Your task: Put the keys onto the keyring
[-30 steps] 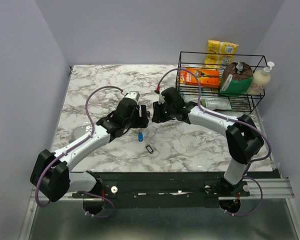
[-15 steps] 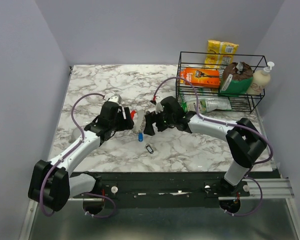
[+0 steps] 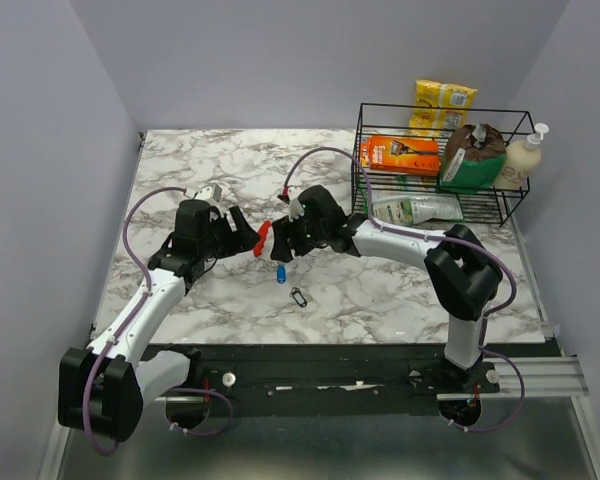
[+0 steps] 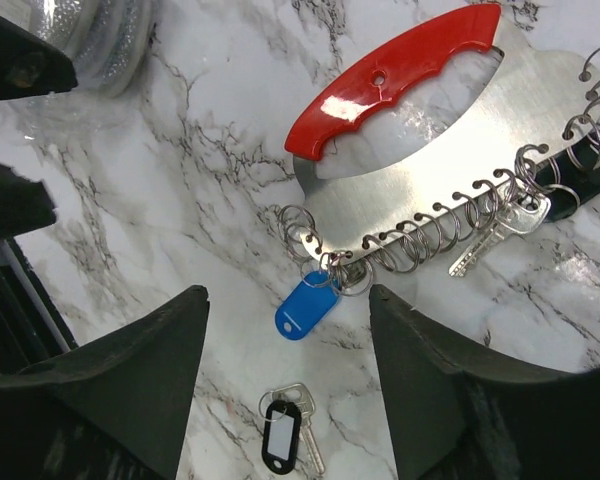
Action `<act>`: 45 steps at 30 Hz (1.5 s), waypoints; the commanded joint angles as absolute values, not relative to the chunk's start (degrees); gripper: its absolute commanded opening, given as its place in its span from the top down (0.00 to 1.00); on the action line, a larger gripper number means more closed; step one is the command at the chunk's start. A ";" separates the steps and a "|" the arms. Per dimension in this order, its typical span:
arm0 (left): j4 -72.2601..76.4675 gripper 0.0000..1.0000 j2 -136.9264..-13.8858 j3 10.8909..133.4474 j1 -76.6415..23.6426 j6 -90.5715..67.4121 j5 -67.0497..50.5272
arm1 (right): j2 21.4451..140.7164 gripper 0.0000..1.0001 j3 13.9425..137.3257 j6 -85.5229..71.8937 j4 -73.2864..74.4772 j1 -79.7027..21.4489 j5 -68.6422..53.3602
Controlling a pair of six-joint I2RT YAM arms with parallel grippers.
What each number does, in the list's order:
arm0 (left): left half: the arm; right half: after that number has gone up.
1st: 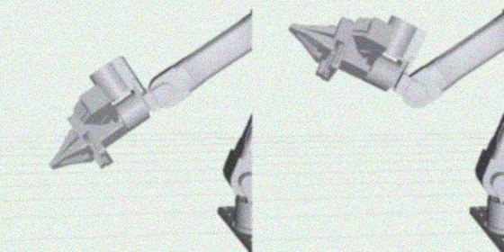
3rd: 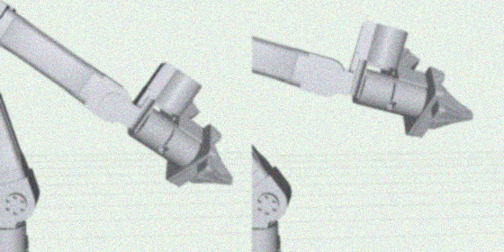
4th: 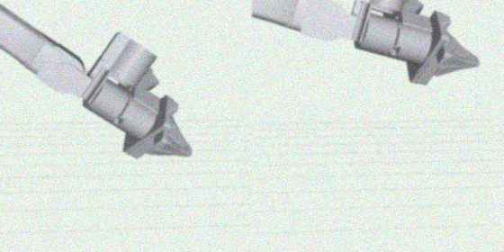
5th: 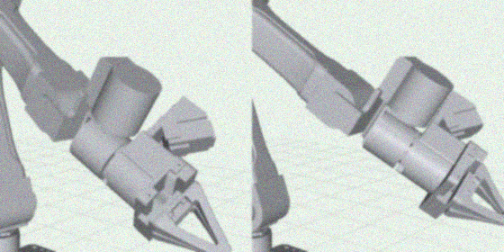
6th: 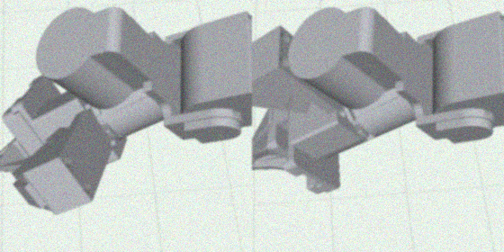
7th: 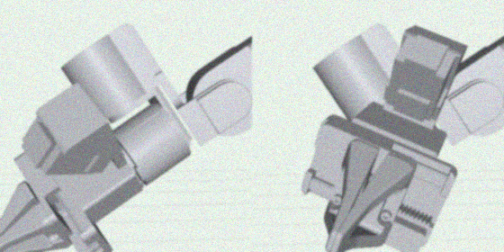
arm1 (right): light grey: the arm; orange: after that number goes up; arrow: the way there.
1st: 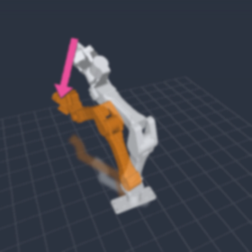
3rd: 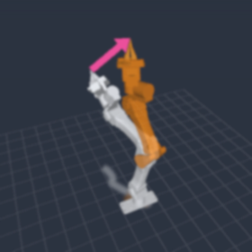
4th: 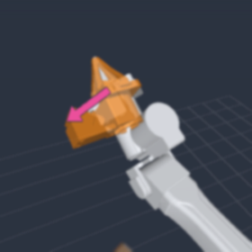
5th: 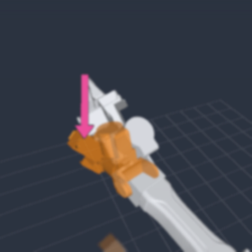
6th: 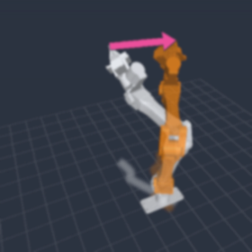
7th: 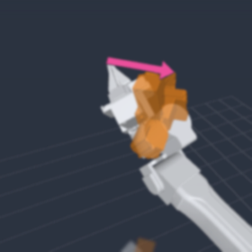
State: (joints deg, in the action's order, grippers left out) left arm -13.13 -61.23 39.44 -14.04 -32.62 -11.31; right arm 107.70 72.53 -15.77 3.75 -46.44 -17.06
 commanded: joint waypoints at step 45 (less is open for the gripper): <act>-16.35 0.19 -62.84 42.19 -13.10 -31.99 -14.24 | 118.57 0.99 82.97 -14.85 15.03 -49.22 -8.61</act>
